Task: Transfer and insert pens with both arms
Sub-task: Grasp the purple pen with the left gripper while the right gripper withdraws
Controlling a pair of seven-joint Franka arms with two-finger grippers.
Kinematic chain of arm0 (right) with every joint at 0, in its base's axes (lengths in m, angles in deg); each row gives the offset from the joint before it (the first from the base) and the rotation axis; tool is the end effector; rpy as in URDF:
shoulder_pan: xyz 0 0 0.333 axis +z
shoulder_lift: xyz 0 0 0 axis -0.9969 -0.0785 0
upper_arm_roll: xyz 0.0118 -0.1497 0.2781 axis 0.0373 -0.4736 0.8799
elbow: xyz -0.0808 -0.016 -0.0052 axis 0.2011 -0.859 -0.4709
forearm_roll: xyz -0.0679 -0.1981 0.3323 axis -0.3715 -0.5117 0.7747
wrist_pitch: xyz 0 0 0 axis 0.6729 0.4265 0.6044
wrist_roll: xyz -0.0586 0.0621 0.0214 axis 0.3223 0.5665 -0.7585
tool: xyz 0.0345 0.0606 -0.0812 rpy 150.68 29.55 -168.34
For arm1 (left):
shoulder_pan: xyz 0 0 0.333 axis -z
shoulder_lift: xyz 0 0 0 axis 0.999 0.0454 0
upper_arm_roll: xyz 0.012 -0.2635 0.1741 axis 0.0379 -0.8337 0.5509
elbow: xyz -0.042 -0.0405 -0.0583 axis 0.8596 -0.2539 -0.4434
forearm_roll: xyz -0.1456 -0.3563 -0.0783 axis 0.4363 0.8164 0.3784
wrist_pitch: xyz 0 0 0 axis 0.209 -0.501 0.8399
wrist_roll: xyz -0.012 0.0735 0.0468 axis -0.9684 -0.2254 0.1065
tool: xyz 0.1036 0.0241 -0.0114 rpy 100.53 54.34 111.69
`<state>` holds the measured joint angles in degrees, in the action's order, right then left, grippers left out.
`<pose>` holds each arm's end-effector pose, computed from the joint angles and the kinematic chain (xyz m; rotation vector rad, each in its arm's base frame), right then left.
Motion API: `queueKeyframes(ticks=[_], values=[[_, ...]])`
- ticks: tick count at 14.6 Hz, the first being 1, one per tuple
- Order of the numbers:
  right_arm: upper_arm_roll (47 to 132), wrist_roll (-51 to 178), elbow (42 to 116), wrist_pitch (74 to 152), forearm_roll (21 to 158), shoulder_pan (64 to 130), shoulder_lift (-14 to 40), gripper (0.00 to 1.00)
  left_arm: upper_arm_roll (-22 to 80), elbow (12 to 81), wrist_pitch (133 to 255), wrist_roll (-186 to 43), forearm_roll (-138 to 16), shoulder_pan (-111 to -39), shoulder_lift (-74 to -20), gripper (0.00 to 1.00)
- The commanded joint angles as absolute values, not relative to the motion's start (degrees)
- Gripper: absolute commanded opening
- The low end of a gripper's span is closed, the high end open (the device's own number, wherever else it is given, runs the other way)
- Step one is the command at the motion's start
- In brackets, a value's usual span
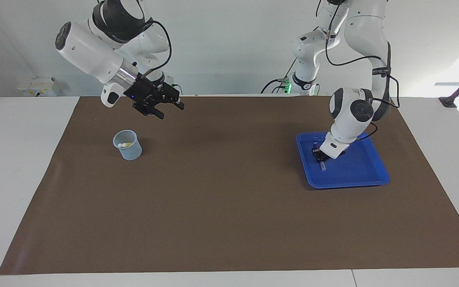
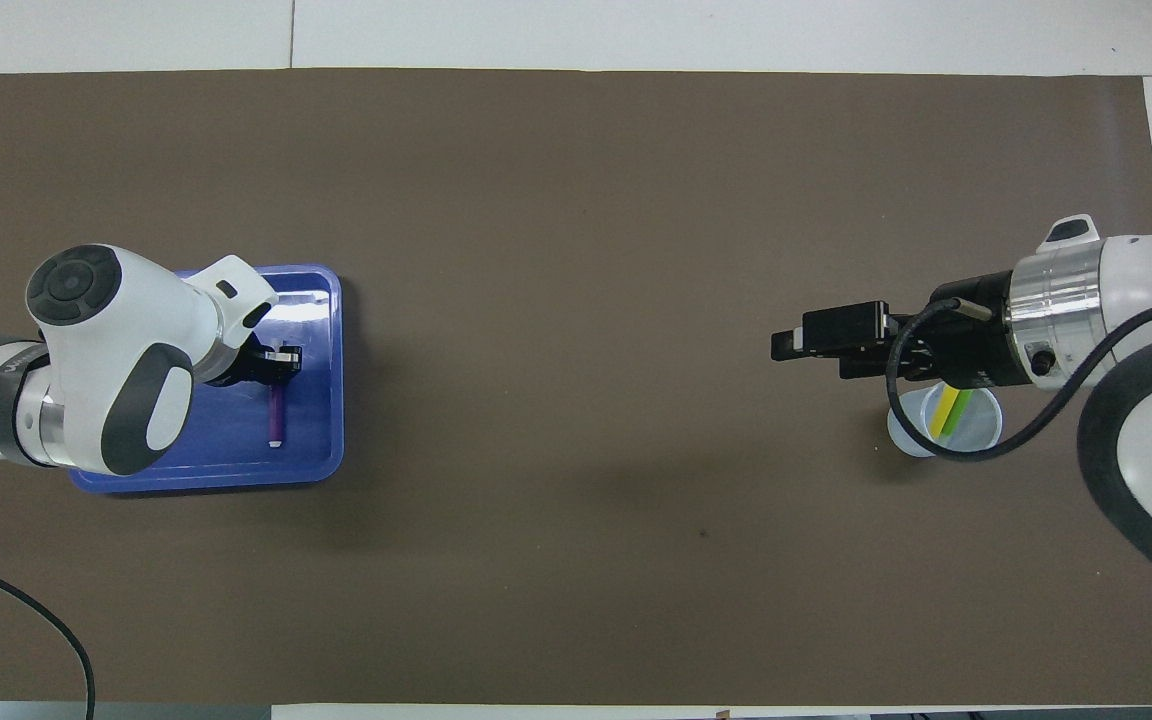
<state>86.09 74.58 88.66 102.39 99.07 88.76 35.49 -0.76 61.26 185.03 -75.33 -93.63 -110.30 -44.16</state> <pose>0.5189 0.1153 0.5412 -2.4738 0.1771 0.0614 0.5408 -0.0888 0.3034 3.1326 -0.0750 -0.1352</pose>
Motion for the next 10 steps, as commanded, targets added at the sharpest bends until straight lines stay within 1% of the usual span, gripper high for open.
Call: queueKeyframes(ticks=[1, 3, 5, 7, 10], values=[[86.4, 80.9, 89.0, 105.4, 103.0, 90.2, 36.0, 1.0, -0.4, 60.7, 183.7, -75.3, -94.7, -110.4, -43.7, 0.0], [86.7, 82.1, 89.1, 106.5, 103.2, 91.5, 36.0, 1.0, -0.5, 58.8, 181.3, -75.3, -94.7, -111.0, -42.8, 0.0], [86.8, 83.3, 89.7, 108.0, 103.2, 92.6, 36.2, 1.0, -0.6, 56.8, 177.5, -75.3, -93.5, -112.0, -43.3, 0.0], [86.9, 83.3, 90.1, 109.0, 103.2, 93.5, 36.3, 1.0, -0.5, 52.4, 171.2, -74.8, -87.9, -112.1, -43.4, 0.0], [86.8, 83.4, 90.7, 109.4, 104.9, 93.6, 36.5, 1.0, -0.3, 46.3, 162.0, -73.2, -84.3, -112.2, -43.7, 0.0]])
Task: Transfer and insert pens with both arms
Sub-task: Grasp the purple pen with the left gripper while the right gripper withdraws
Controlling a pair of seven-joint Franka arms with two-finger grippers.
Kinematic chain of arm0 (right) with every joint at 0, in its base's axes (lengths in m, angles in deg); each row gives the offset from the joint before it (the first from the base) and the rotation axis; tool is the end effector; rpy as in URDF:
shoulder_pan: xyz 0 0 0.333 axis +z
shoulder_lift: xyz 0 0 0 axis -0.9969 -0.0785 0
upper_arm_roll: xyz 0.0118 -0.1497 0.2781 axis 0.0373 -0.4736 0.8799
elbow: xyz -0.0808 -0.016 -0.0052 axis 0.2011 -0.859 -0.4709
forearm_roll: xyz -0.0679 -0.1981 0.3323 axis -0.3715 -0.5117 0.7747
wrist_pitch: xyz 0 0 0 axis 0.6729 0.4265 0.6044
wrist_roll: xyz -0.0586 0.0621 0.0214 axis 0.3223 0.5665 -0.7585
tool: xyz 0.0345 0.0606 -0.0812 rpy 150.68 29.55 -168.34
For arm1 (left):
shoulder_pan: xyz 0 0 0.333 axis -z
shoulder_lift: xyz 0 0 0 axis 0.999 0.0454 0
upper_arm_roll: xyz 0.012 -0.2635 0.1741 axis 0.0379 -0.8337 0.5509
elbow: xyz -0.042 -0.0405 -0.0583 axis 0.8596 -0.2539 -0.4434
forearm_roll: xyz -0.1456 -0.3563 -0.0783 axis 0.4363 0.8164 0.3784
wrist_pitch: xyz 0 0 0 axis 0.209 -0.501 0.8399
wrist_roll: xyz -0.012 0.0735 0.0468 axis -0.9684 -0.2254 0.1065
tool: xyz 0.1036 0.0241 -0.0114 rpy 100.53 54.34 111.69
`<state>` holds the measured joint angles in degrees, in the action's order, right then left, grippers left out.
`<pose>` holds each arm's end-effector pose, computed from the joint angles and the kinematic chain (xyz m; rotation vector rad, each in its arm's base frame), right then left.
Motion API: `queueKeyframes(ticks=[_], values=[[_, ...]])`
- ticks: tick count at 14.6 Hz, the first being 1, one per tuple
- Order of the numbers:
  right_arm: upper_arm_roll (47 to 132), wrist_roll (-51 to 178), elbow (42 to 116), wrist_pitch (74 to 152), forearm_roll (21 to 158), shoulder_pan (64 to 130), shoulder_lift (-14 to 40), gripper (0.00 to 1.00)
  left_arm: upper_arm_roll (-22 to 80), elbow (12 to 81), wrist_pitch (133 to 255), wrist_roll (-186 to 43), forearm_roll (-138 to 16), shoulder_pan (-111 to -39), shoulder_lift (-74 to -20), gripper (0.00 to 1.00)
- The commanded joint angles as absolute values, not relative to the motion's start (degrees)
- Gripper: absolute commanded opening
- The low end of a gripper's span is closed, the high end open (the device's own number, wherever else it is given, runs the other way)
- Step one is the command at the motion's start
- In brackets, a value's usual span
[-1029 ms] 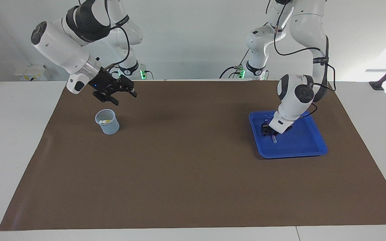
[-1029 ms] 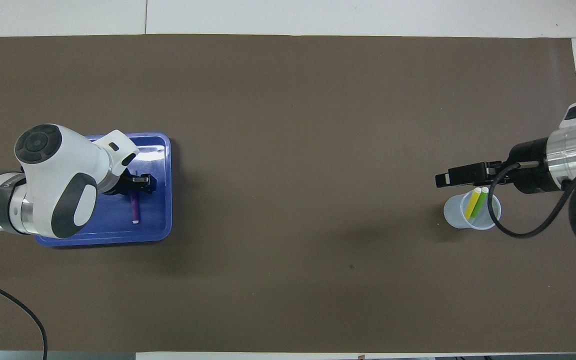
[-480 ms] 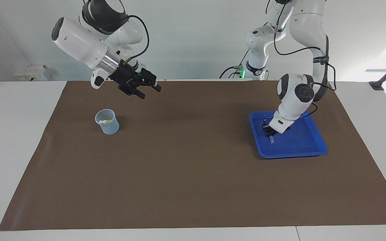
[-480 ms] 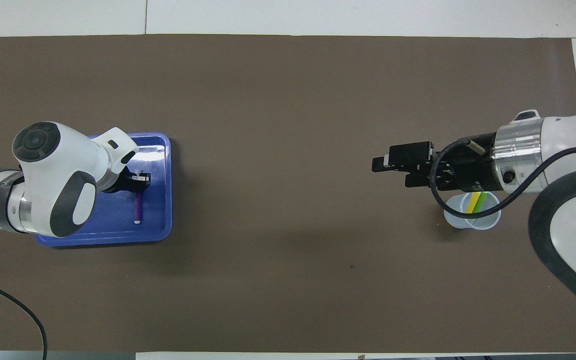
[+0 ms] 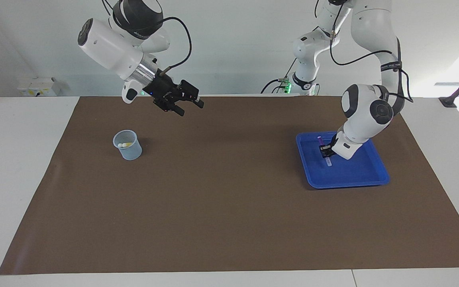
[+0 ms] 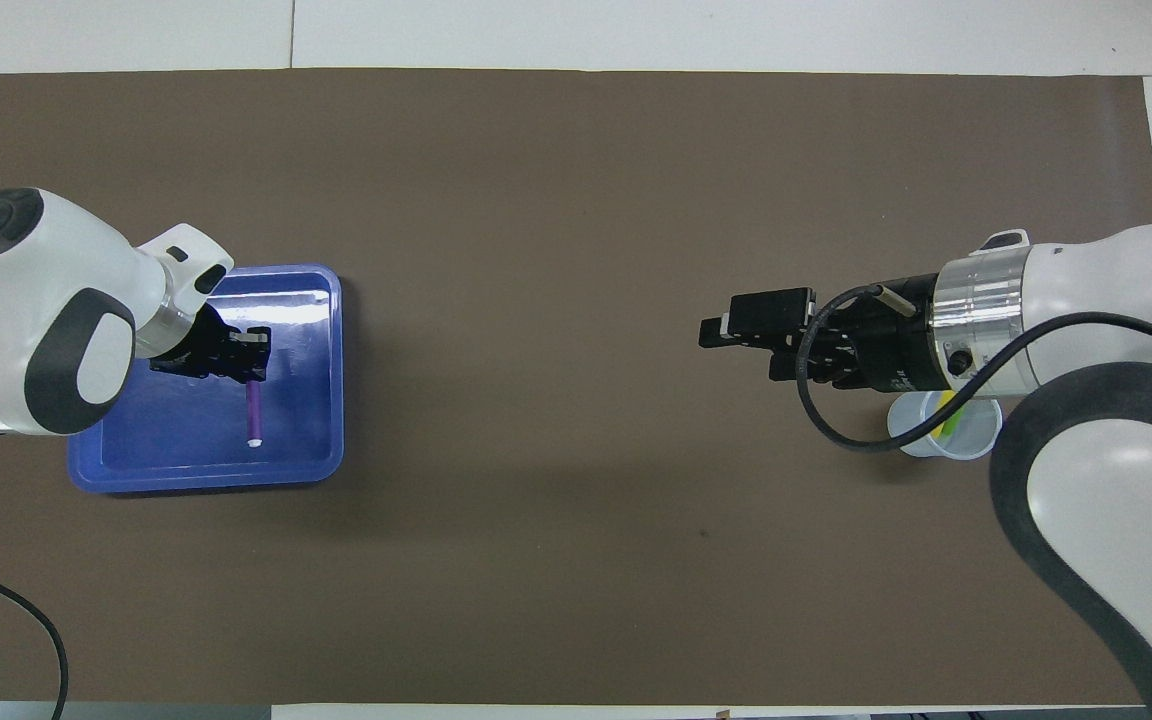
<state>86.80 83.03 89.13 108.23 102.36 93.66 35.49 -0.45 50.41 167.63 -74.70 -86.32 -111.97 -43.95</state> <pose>0.5153 0.1629 0.5463 -2.4135 0.3054 0.0630 0.5640 -0.0693 0.3590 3.0415 0.1165 -0.3423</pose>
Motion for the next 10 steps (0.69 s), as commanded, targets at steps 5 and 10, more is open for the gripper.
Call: queueKeyframes(ticks=[5, 10], values=[[86.8, 83.5, 93.4, 114.5, 109.1, 95.4, 37.4, 1.0, -1.7, 41.1, 154.5, -48.5, -72.8, -110.2, -46.5, 0.0], [86.9, 83.7, 94.5, 118.1, 109.1, 97.1, 37.9, 1.0, -8.7, 41.2, 156.4, -13.1, -60.4, -109.4, -47.3, 0.0]])
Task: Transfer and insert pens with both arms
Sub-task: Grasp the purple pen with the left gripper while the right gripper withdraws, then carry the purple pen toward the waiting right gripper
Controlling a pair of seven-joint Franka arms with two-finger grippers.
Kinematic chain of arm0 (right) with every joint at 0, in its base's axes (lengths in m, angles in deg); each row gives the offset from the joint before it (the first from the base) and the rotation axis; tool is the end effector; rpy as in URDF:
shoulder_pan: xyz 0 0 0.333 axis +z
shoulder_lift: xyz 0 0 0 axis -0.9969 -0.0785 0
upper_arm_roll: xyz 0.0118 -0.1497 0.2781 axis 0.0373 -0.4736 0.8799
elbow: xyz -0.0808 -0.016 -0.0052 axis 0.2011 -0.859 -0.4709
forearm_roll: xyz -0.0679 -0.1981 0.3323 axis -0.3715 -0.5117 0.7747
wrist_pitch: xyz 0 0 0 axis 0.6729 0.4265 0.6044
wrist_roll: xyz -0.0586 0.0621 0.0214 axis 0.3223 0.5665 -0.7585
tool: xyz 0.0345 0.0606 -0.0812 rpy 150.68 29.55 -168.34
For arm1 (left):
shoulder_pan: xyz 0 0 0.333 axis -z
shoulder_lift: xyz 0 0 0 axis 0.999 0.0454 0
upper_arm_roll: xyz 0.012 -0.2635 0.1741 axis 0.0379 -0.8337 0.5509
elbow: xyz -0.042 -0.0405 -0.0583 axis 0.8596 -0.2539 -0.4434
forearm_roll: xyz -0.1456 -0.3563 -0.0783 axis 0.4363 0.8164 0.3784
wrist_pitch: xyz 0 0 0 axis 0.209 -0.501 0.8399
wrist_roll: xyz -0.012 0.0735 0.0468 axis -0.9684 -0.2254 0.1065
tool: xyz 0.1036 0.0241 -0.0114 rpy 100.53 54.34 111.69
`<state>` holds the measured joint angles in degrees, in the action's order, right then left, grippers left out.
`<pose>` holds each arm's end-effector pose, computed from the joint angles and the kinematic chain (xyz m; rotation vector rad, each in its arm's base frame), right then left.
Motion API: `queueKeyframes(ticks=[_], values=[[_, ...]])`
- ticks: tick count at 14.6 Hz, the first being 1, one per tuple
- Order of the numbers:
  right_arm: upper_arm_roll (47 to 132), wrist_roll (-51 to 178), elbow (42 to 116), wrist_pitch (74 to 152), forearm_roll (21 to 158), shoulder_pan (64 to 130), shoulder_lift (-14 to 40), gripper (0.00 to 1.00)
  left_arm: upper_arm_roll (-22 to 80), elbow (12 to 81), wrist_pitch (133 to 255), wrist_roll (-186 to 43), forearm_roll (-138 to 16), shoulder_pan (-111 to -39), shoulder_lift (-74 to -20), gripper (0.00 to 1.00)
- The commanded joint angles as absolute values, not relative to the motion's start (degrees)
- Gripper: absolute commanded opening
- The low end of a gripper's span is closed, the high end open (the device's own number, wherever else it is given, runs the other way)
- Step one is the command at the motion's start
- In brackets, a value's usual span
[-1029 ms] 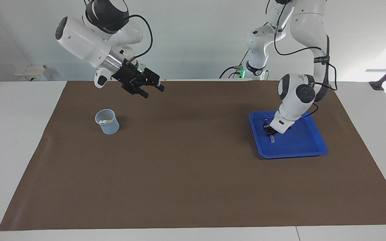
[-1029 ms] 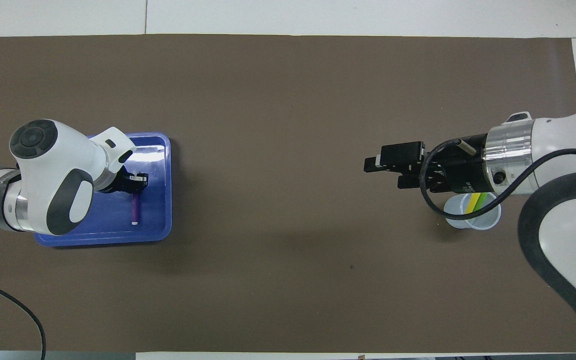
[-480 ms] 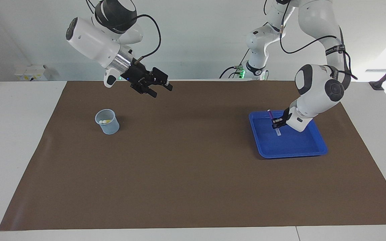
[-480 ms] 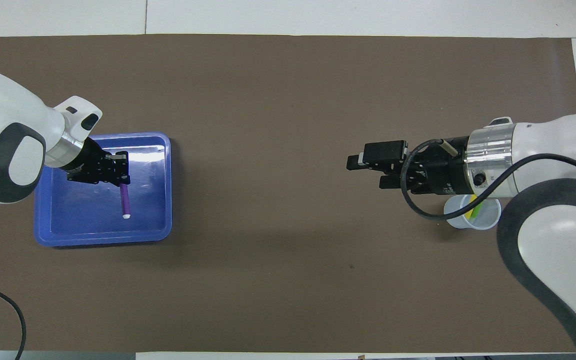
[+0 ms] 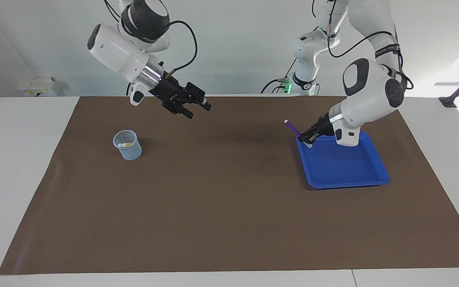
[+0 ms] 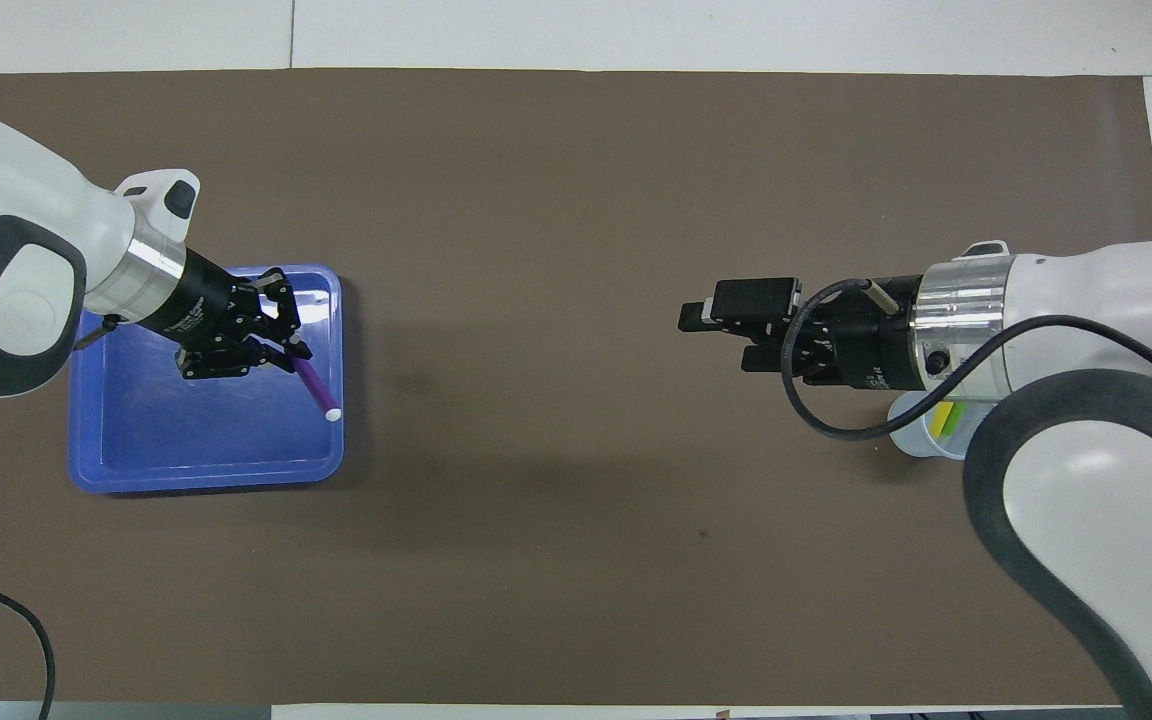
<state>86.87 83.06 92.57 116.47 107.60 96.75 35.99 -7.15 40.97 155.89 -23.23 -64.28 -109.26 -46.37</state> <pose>0.5119 0.1829 0.5342 -2.3350 0.3678 -0.0013 0.5491 -0.1878 0.4554 2.5373 1.2542 -0.6754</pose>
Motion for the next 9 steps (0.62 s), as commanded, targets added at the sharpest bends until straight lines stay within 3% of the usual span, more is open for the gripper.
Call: queueKeyframes(ticks=[1, 9], values=[[86.9, 84.2, 94.7, 118.9, 109.1, 97.4, 37.9, 1.0, -9.6, 41.5, 158.3, -7.3, -57.1, -109.4, -47.3, 0.0], [86.9, 88.5, 96.4, 125.2, 110.3, 102.1, 38.0, 1.0, -17.6, 44.7, 171.5, 7.2, -42.0, -109.3, -48.0, 0.0]])
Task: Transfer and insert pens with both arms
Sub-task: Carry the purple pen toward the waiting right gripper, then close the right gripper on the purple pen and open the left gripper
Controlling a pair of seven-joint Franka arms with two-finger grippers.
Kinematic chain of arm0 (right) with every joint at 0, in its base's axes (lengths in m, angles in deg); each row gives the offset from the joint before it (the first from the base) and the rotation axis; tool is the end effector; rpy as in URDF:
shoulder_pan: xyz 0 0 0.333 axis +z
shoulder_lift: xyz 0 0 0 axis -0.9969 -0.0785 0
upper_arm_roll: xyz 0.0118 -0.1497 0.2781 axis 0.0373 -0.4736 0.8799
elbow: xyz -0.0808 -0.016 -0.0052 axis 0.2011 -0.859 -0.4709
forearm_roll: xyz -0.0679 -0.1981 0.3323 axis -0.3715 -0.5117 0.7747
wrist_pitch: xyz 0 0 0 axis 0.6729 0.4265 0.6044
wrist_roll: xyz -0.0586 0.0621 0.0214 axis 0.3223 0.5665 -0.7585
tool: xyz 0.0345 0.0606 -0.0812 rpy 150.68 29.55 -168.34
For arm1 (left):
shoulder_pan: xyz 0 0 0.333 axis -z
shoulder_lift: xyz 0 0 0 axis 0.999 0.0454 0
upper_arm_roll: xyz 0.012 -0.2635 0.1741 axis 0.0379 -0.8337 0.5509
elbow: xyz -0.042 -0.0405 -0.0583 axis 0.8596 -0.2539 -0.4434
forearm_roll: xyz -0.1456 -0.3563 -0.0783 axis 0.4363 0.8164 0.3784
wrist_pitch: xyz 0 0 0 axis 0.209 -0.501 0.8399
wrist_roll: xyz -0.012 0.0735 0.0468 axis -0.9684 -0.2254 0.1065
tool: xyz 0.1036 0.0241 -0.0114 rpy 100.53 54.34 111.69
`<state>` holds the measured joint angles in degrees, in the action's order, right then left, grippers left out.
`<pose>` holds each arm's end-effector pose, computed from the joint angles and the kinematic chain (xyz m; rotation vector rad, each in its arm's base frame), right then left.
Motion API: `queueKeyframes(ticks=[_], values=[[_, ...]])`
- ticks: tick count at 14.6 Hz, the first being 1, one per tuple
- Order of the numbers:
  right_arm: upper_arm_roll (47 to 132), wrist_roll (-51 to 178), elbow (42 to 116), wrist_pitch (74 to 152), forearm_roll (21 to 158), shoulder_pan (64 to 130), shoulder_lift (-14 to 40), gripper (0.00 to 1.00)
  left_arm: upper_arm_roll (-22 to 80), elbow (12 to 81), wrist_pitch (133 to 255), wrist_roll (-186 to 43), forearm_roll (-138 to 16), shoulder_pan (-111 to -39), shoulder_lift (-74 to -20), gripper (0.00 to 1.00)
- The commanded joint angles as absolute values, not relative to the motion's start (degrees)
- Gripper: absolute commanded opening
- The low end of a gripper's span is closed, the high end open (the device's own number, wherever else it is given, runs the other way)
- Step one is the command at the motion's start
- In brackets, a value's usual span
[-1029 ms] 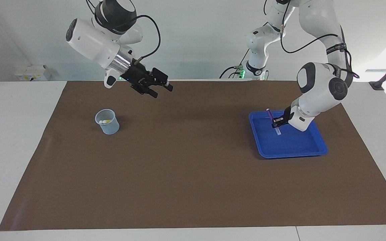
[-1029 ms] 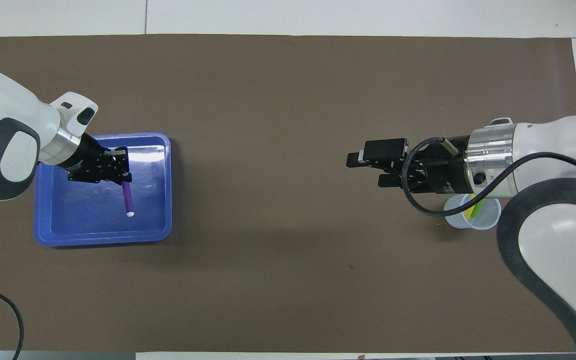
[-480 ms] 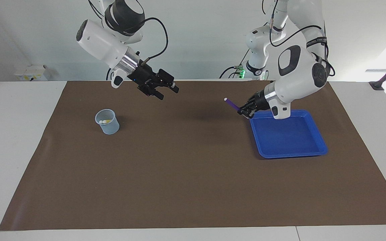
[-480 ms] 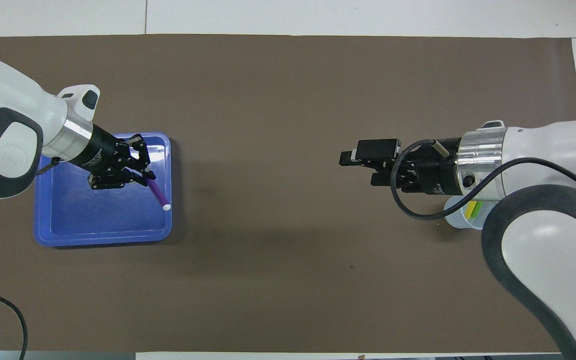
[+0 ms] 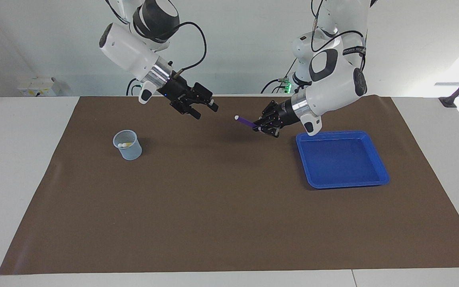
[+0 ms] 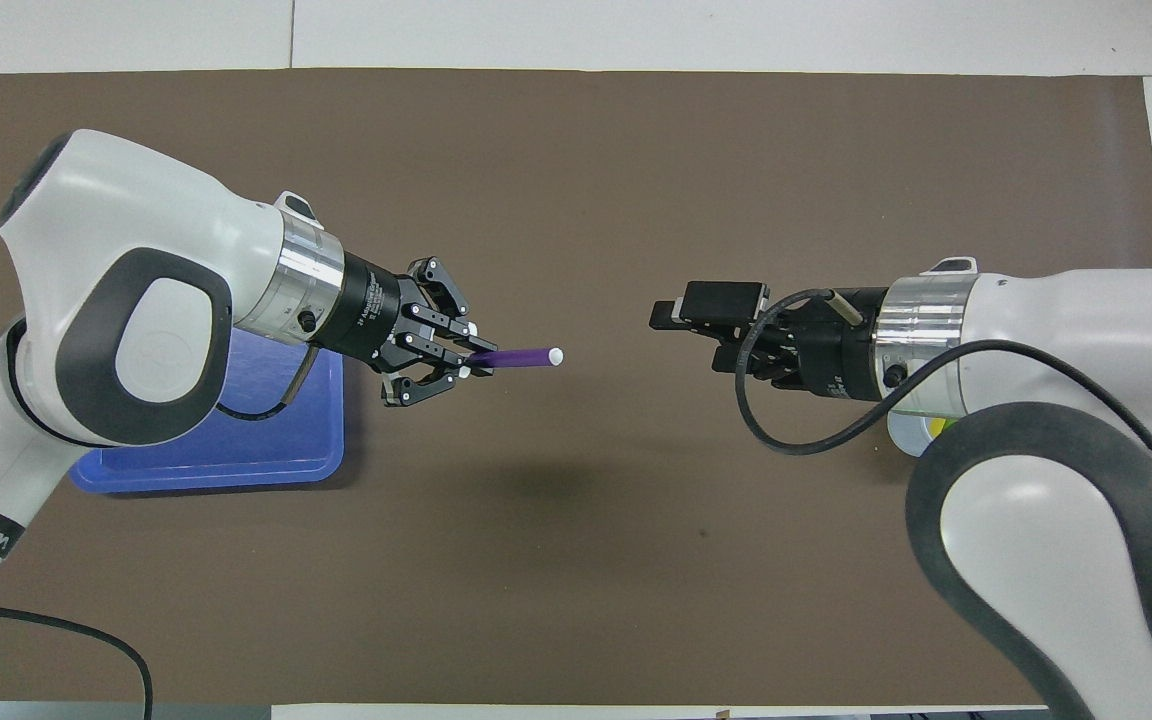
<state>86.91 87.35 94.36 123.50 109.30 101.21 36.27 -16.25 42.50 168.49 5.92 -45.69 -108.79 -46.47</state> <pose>0.5033 0.2129 0.5303 -2.2986 0.4484 -0.0329 0.5280 -0.2882 0.4816 1.9442 1.7242 -0.9280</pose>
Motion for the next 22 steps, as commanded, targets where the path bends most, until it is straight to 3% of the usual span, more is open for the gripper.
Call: queueKeyframes(ticks=[1, 10, 13, 16, 19, 22], values=[[86.9, 88.4, 96.5, 125.3, 110.3, 102.1, 38.0, 1.0, -18.1, 45.6, 172.7, 7.1, -40.6, -108.9, -48.7, 0.0], [86.9, 86.9, 97.1, 130.4, 109.6, 105.6, 37.8, 0.94, -18.4, 50.0, 179.8, 6.8, -32.6, -104.5, -53.4, 0.0], [86.9, 84.7, 97.2, 130.1, 109.6, 105.4, 37.3, 0.75, -18.4, 50.8, 181.4, 6.5, -31.1, -104.4, -54.3, 0.0], [86.9, 84.8, 96.9, 130.0, 109.6, 105.4, 37.1, 0.72, -18.4, 50.9, 181.4, 6.6, -31.0, -104.4, -54.2, 0.0], [86.9, 84.7, 96.8, 129.7, 109.7, 104.9, 37.1, 0.53, -18.4, 50.8, 181.4, 6.6, -31.1, -104.4, -54.4, 0.0], [86.9, 84.8, 96.9, 129.6, 109.6, 105.0, 37.2, 0.51, -18.4, 50.8, 181.5, 6.6, -31.0, -104.4, -54.6, 0.0]])
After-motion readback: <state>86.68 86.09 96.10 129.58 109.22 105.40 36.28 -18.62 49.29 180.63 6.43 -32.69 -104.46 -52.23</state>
